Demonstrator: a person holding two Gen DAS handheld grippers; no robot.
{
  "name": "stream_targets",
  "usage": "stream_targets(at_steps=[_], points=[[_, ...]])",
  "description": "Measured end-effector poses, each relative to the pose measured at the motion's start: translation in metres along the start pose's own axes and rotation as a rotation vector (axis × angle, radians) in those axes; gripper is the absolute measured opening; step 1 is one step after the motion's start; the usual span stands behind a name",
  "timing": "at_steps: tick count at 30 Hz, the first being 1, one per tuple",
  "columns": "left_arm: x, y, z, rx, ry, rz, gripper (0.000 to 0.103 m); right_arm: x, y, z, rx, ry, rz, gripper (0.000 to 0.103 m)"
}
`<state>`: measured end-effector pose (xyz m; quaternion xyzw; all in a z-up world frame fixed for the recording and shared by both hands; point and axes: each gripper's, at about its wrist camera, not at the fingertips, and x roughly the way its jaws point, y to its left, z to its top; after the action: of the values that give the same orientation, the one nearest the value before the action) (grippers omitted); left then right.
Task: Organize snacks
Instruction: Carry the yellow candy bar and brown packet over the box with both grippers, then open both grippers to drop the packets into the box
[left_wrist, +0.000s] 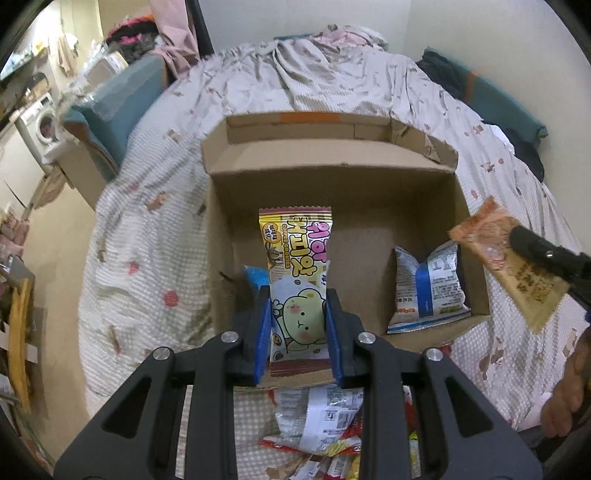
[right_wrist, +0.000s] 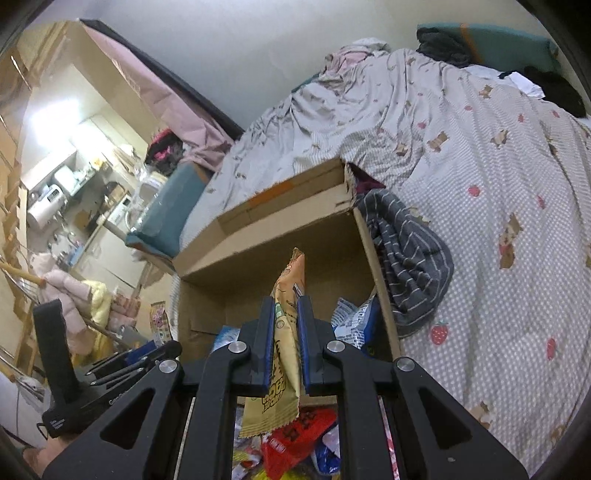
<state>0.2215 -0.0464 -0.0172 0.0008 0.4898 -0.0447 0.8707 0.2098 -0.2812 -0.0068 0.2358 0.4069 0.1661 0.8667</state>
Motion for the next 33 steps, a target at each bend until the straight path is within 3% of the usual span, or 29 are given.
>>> stream_targets(at_steps=[10,28,33], points=[[0.034,-0.004,-0.008,-0.011,0.047,-0.025,0.023,0.036,-0.007,-0.018,-0.005,0.077,-0.013,0.012],[0.033,-0.007,-0.011,0.014,0.006,-0.047,0.024,0.053,-0.004,-0.026,0.000,0.122,-0.020,0.013],[0.030,-0.009,-0.010,0.021,-0.002,-0.049,0.026,0.055,0.000,-0.025,-0.010,0.121,-0.017,0.017]])
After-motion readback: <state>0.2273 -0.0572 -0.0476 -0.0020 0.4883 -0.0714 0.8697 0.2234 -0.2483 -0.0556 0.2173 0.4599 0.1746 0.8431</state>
